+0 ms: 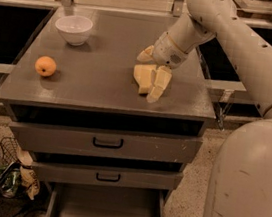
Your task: Place sponge into bottom drawer
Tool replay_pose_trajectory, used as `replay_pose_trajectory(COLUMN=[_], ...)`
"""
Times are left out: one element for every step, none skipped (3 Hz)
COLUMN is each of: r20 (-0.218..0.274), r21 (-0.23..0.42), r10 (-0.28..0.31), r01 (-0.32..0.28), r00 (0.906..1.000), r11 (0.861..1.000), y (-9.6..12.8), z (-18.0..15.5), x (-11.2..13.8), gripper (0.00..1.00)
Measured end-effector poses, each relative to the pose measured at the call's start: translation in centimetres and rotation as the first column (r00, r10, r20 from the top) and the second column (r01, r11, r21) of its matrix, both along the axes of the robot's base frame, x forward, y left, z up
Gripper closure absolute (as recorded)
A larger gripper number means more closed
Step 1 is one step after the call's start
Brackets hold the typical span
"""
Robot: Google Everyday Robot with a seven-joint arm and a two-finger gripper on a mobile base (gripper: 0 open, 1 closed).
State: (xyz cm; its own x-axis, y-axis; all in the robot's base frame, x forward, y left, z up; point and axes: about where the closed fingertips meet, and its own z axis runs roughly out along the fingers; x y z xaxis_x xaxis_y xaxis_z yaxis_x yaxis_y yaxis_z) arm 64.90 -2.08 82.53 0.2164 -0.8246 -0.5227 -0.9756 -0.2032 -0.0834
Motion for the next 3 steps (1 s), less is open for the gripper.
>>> replay_pose_trajectory(r20=[0.0, 0.0, 0.0], r21=[0.0, 0.0, 0.0], r10=[0.0, 0.0, 0.0], r01=[0.0, 0.0, 0.0], r00=[1.0, 1.0, 1.0], r11=[1.0, 1.0, 1.0], y=[0.0, 0.0, 0.0], z=[0.0, 0.0, 0.0], x=[0.0, 0.0, 0.0], gripper=[0.19, 0.42, 0.73])
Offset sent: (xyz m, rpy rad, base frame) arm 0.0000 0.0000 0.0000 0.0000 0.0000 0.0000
